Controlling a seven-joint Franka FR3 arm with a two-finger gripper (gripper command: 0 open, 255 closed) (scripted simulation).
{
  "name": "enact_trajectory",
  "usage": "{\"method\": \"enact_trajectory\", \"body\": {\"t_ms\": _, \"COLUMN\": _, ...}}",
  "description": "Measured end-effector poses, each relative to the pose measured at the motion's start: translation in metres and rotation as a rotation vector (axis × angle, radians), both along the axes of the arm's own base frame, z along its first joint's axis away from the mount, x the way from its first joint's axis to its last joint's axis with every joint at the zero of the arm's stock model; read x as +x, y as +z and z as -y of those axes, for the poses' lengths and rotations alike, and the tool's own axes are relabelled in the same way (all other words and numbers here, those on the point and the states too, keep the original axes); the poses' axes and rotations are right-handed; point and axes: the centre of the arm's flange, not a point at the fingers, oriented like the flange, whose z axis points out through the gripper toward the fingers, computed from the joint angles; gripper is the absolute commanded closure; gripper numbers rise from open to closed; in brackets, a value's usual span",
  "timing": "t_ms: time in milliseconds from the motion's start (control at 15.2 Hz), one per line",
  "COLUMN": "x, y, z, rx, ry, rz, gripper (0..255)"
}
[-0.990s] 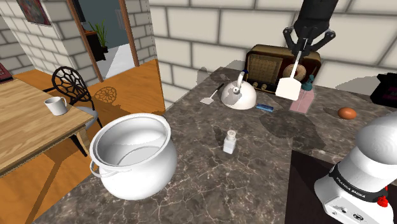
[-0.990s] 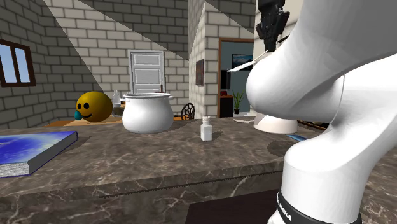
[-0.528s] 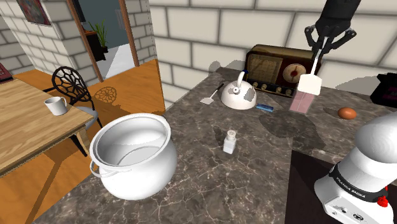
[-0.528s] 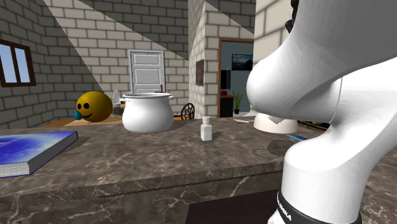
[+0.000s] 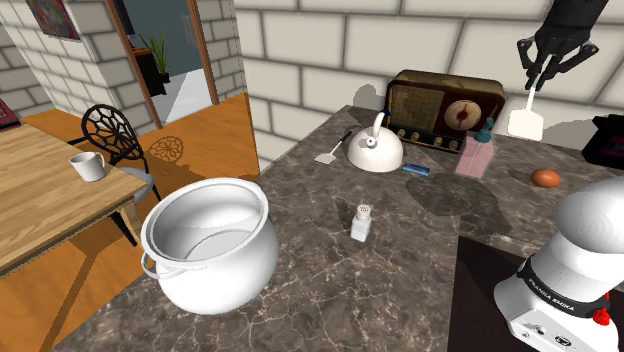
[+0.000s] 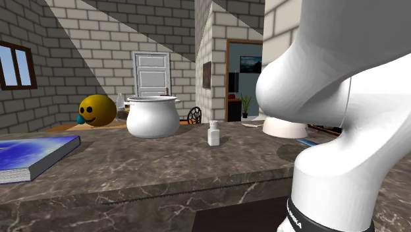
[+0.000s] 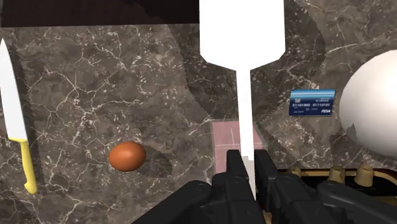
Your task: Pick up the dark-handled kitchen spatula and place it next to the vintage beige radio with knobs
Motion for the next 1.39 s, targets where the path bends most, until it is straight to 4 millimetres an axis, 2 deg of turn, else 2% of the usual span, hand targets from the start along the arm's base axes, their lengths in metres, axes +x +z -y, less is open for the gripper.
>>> {"method": "enact_trajectory", "body": {"t_ms": 792, "x": -0.049, "y": 0.004, "z": 0.148, "rx": 0.000, "ry": 0.000, "rz": 0.000, "gripper": 255}}
{"method": "enact_trajectory", "body": {"t_ms": 858, "x": -0.058, "y": 0.001, "z": 0.162, "rx": 0.000, "ry": -0.001, "rz": 0.001, "gripper": 255}}
{"method": "enact_trajectory", "body": {"t_ms": 990, "x": -0.062, "y": -0.005, "z": 0.176, "rx": 0.000, "ry": 0.000, "rz": 0.000, "gripper": 255}}
{"method": "enact_trajectory", "body": {"t_ms": 1386, "x": -0.064, "y": -0.034, "z": 0.180, "rx": -0.001, "ry": 0.000, "rz": -0.001, "gripper": 255}}
